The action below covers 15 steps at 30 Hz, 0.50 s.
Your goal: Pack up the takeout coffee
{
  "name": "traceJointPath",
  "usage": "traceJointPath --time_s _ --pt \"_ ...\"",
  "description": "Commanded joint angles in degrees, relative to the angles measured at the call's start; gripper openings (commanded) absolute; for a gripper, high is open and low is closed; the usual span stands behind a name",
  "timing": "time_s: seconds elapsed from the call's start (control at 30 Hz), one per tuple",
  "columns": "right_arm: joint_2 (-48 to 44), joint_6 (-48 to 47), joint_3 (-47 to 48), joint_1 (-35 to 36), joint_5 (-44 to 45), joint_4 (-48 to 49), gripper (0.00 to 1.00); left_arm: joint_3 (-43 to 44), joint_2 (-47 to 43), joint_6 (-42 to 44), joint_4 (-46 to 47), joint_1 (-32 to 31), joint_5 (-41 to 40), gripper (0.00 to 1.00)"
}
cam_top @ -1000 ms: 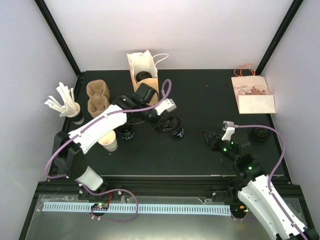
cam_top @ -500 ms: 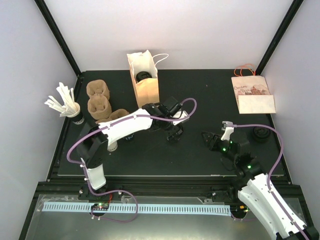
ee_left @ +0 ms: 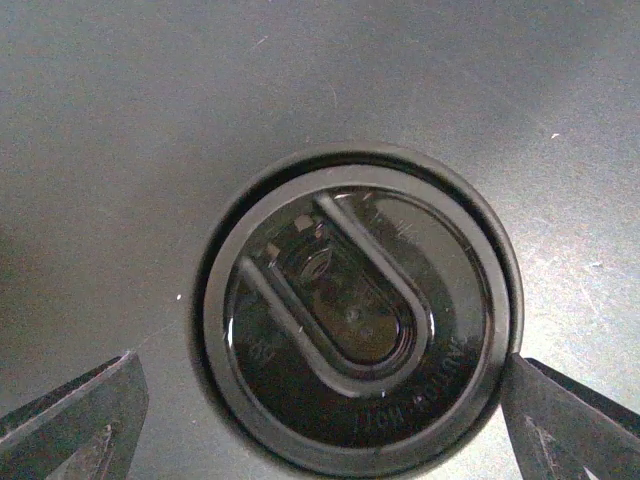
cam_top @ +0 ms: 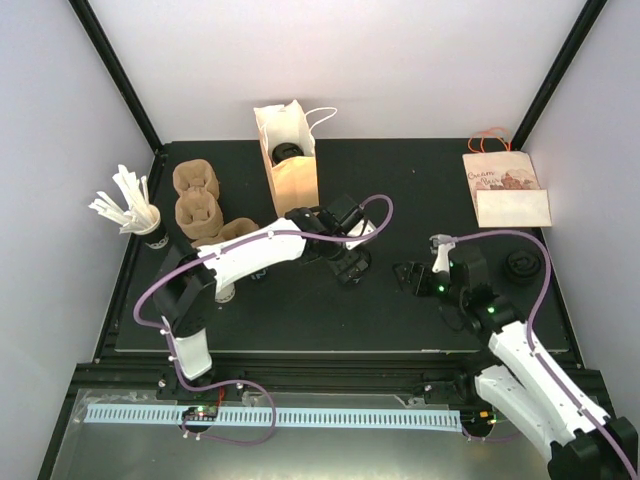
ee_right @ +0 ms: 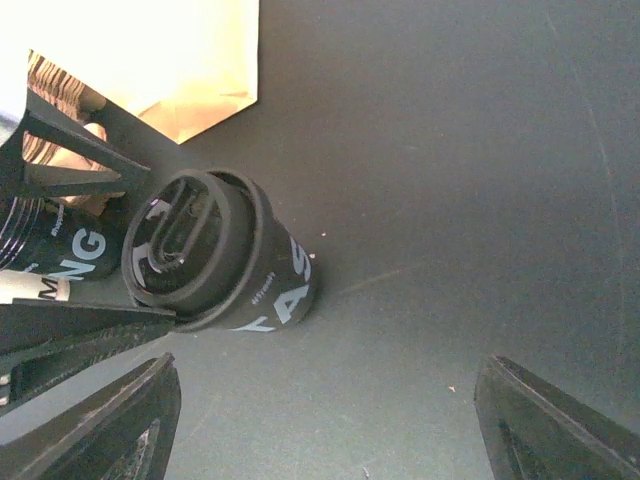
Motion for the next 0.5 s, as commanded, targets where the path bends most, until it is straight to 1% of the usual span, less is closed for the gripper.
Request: traceJointPath --time_s 0.0,0.1,0.2,0.33,0.47 --pt "4.3 -4.5 6.5 0.2 -1.0 -4.8 0.83 1.0 -5.4 -2.0 -0.6 -0.1 -2.3 0.99" --pt "8.3 -6.0 10.3 0.9 -0.7 -7.6 0.83 0.8 -10.6 -4.3 -1.5 0.2 -7.1 0.99" --pt "12.4 -7.7 14.3 2.7 -0.5 -9.8 0.84 0.7 -16.2 -7.3 -3.4 2.4 -13.0 0.99" --pt "20.7 -9.6 21.8 8.8 2.5 -14.3 0.85 -1.0 -23.5 -14.0 -4.7 8.8 -18.1 0.99" --pt "29.6 -11.1 29.7 16.8 8.1 -18.4 0.87 -6.5 -31.0 -16.3 -0.7 16.8 -16.3 0.99"
